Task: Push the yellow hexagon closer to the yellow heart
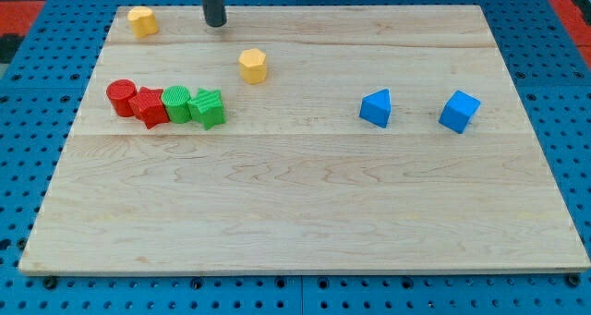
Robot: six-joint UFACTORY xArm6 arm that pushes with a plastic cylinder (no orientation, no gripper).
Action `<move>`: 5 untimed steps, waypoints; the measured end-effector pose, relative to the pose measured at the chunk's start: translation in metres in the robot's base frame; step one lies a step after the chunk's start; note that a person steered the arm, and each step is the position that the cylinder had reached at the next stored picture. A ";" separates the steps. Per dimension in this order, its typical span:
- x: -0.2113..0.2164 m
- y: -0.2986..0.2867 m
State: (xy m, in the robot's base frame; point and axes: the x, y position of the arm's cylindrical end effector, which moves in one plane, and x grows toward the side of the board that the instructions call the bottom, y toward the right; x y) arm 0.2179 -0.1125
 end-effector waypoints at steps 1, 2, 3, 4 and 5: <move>-0.005 0.016; 0.007 0.035; 0.035 0.049; 0.056 0.063; 0.057 0.091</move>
State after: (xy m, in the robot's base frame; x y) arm 0.2751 -0.0211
